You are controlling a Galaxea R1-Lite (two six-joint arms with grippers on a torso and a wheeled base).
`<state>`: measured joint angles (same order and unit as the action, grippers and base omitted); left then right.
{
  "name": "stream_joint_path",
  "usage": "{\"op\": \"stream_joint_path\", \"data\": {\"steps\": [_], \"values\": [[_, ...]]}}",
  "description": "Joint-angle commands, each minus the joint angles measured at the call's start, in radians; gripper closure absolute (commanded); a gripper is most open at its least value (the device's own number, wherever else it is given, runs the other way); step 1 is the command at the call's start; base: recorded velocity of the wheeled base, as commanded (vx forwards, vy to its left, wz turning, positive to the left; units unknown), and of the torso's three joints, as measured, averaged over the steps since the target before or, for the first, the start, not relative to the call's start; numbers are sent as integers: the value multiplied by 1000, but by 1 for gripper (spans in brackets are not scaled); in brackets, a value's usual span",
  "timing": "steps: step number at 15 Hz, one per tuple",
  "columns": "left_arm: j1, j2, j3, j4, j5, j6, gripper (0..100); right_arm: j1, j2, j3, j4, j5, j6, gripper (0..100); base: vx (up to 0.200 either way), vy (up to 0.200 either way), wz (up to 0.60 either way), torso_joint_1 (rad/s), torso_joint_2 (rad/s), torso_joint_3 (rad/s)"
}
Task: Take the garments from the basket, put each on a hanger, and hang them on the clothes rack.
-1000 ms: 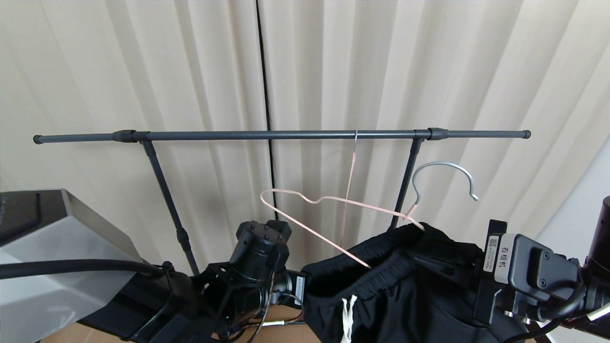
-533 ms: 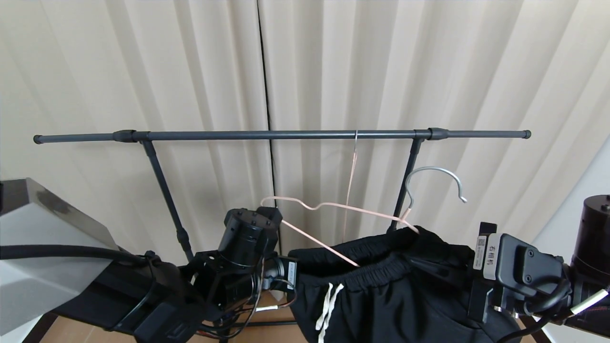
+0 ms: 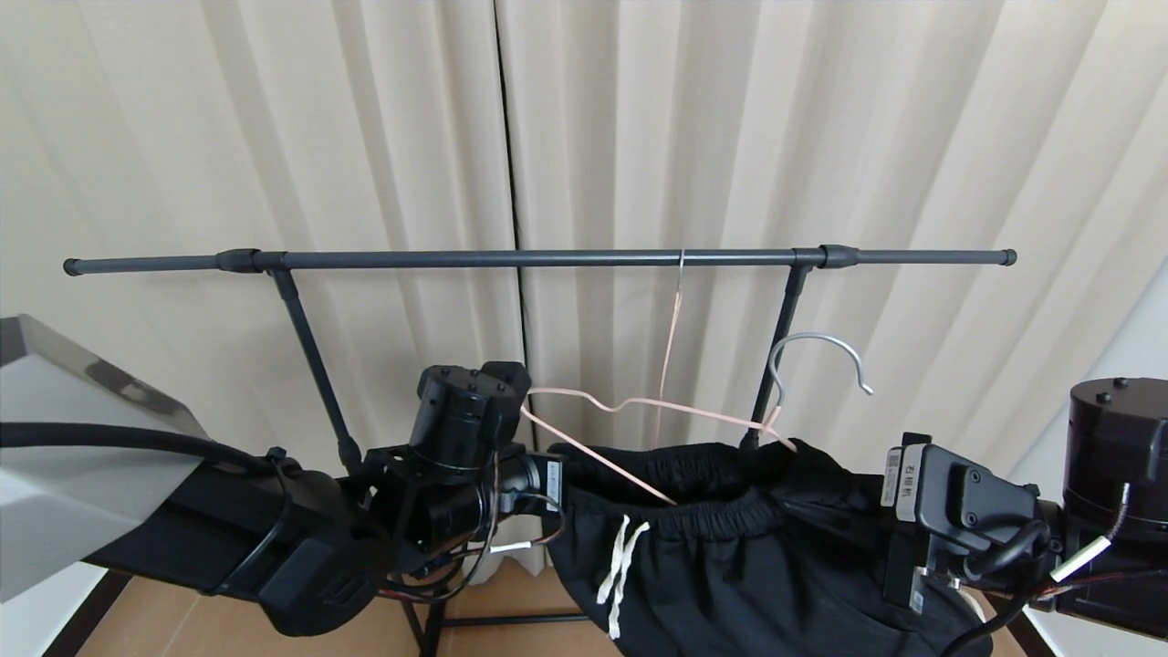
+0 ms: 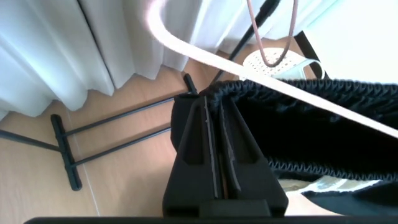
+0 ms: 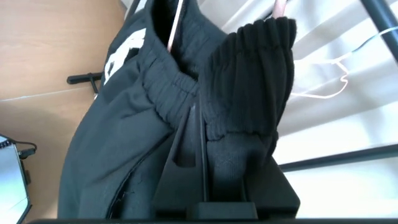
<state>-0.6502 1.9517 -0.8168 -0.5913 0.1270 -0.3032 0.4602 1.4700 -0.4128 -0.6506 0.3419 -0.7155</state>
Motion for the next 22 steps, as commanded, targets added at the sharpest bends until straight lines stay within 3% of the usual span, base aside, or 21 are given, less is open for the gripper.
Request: {"op": "stream_joint_path", "data": {"steps": [1, 11, 22], "values": [[6, -4, -4, -1, 0, 1, 100, -2, 12, 0, 0, 0, -1, 100, 0, 0, 0, 0, 0, 0], [90, -25, -22, -1, 14, 27, 100, -9, 6, 34, 0, -4, -5, 100, 0, 0, 0, 0, 0, 0], [113, -68, -62, 7, 14, 90, 100, -5, 29, 58, 37, -11, -62, 100, 0, 0, 0, 0, 0, 0]]}}
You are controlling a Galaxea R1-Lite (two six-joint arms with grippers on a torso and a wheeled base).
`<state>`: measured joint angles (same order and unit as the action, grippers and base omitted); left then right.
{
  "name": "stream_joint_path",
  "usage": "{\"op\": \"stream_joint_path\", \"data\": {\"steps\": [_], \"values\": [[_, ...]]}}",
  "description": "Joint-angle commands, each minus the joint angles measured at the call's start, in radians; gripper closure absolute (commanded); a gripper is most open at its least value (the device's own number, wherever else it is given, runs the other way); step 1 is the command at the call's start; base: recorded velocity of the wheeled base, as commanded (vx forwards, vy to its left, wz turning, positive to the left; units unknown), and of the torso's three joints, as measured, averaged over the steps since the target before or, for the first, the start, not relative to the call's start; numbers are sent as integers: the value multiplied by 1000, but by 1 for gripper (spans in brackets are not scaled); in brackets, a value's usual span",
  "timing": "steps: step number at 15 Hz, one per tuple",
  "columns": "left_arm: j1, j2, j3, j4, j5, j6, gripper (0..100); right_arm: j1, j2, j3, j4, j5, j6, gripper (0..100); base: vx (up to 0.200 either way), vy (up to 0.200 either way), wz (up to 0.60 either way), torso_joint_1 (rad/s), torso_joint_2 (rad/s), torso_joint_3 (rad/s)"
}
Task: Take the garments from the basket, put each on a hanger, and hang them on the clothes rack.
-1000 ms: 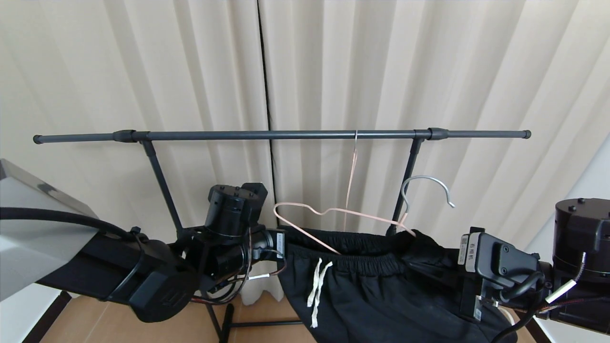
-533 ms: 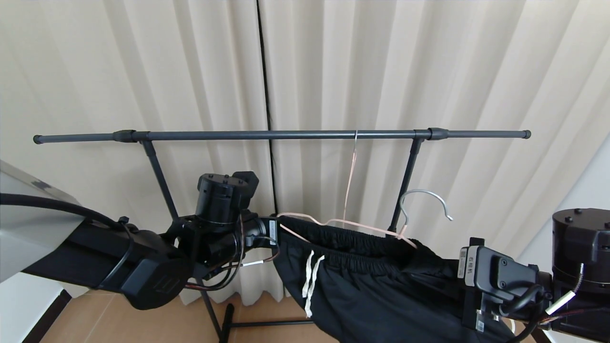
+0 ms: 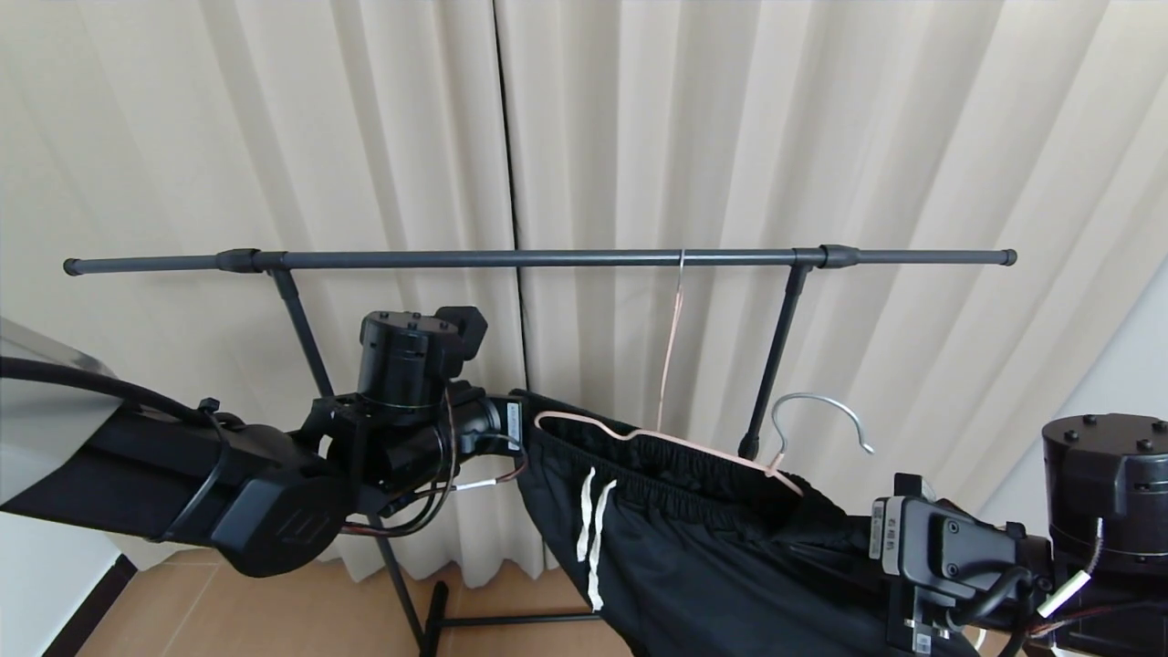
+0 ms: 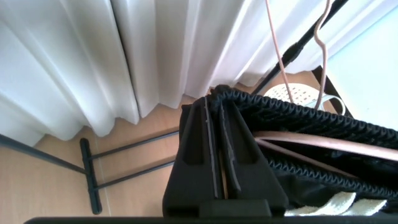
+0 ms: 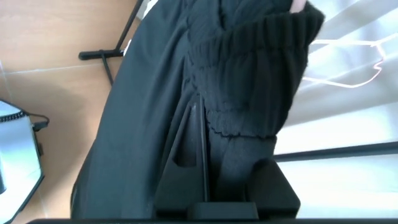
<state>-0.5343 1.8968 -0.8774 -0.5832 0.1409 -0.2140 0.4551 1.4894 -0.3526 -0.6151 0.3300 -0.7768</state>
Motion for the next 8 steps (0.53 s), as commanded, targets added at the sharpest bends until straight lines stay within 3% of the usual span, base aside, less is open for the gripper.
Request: {"op": "stream_joint_path", "data": {"steps": [1, 6, 8], "values": [[-3, -24, -5, 0, 0, 15, 100, 0, 15, -2, 2, 1, -1, 100, 0, 0, 0, 0, 0, 0], [-26, -42, -14, 13, 2, 50, 100, 0, 68, -11, 2, -6, -1, 100, 0, 0, 0, 0, 0, 0], [-50, -79, -20, 79, 2, 74, 100, 0, 97, -22, 0, -20, 1, 100, 0, 0, 0, 0, 0, 0]]}}
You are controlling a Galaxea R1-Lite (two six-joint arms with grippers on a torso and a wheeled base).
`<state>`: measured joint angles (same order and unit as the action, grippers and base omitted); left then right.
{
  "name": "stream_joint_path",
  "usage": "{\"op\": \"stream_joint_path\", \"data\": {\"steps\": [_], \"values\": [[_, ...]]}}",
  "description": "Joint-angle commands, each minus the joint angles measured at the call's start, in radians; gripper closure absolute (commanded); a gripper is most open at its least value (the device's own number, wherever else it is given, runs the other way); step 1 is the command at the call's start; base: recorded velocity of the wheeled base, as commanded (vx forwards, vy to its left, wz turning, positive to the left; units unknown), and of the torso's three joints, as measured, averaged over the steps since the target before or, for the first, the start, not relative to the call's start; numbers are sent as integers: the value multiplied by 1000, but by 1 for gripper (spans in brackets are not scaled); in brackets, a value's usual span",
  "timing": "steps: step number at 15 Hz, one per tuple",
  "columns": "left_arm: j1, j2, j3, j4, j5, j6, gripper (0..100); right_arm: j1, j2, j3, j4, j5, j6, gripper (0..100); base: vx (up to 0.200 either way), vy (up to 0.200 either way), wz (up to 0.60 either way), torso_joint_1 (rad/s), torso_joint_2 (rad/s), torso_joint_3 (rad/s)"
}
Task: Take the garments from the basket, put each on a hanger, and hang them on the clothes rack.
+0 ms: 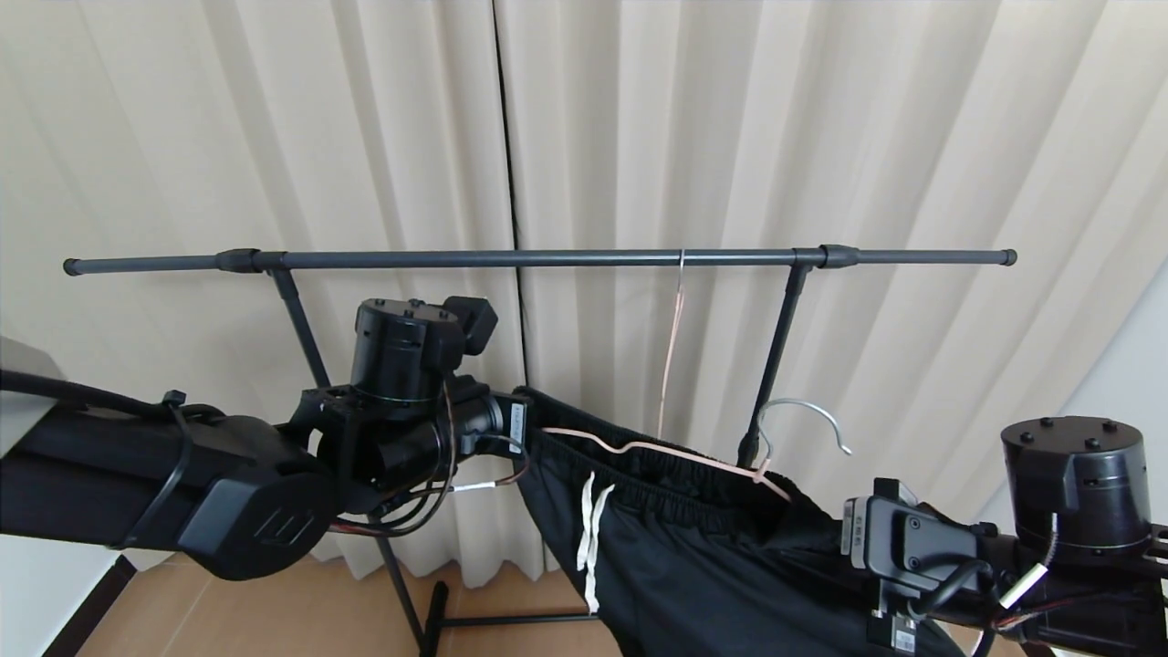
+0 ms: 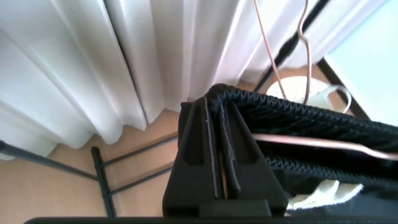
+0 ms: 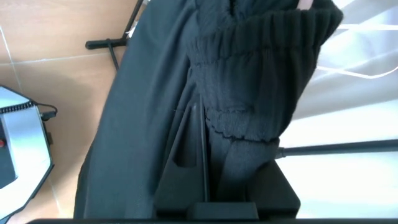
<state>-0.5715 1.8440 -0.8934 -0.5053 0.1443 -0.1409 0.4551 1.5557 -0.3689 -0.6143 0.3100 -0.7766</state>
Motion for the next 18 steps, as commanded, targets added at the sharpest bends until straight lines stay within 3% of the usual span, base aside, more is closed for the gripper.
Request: {"op": "stream_joint_path", "data": {"steps": [1, 4, 5, 8, 18], "values": [[-28, -43, -16, 41, -2, 6, 100, 0, 47, -10, -10, -8, 2, 100, 0, 0, 0, 0, 0, 0], [-82, -83, -64, 162, 1, 6, 100, 0, 64, -24, -13, -22, 5, 100, 0, 0, 0, 0, 0, 0], [-123, -92, -107, 238, 41, 6, 100, 0, 64, -27, -15, -29, 7, 100, 0, 0, 0, 0, 0, 0], [-159, -94, -187, 335, 74, 6, 100, 2, 93, -33, -15, -38, 7, 100, 0, 0, 0, 0, 0, 0], [-169, -151, -283, 456, 81, 6, 100, 5, 155, -35, -16, -49, 7, 100, 0, 0, 0, 0, 0, 0]]}}
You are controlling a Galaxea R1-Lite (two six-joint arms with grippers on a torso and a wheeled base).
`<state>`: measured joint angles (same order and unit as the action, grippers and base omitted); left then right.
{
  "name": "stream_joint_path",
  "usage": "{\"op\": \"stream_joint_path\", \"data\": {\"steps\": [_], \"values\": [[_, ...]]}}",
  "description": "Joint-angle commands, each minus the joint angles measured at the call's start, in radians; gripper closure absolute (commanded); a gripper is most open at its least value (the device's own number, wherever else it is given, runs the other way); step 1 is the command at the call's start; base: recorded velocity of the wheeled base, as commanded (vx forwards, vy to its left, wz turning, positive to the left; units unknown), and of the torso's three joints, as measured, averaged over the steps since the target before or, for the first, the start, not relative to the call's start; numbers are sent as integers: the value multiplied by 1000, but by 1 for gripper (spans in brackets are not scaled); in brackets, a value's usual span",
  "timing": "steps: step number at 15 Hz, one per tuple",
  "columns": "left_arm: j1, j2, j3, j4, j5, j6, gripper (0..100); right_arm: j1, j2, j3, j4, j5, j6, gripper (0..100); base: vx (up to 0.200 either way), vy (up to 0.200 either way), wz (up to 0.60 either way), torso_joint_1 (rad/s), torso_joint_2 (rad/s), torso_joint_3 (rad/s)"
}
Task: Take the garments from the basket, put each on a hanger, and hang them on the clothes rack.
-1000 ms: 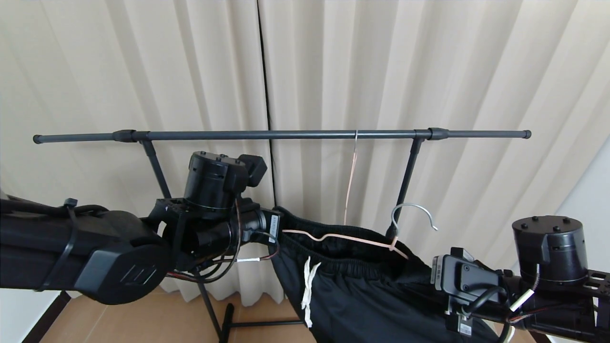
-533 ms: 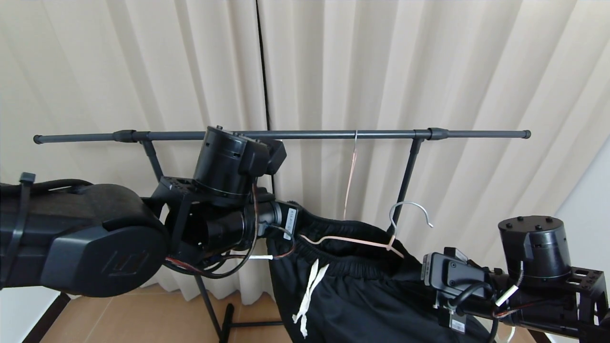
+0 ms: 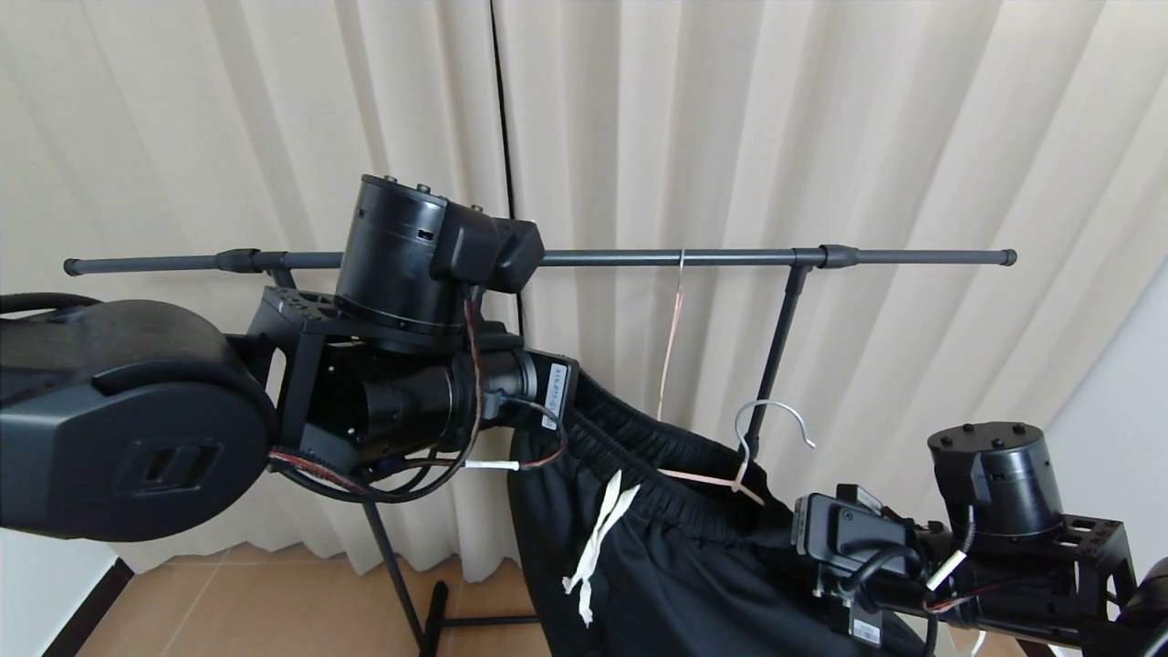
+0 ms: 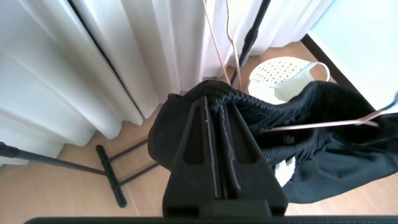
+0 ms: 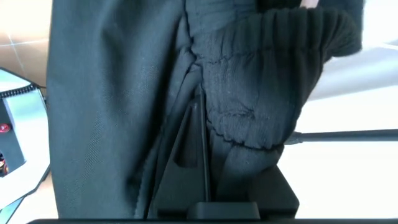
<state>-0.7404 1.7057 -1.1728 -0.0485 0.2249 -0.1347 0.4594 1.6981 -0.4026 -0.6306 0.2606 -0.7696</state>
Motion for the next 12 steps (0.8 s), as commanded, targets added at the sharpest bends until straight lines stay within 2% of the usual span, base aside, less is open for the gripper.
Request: {"op": "stream_joint_path", "data": {"steps": [1, 2, 6, 11, 12], "values": [[-4, -18, -1, 1, 1, 0, 100, 1, 17, -10, 0, 0, 1, 100, 0, 0, 0, 0, 0, 0], [-7, -20, 2, 1, 1, 0, 100, 1, 17, -13, 0, 0, 3, 100, 0, 0, 0, 0, 0, 0], [-51, -32, 18, 81, 1, -2, 100, 1, -2, -58, -1, 0, 150, 100, 0, 0, 0, 0, 0, 0], [-85, -26, 88, 101, -4, -8, 100, -1, -40, -67, -35, 3, 184, 100, 0, 0, 0, 0, 0, 0], [-94, -21, 105, 99, -6, -26, 100, 1, -37, -59, -87, 3, 237, 100, 0, 0, 0, 0, 0, 0]]}}
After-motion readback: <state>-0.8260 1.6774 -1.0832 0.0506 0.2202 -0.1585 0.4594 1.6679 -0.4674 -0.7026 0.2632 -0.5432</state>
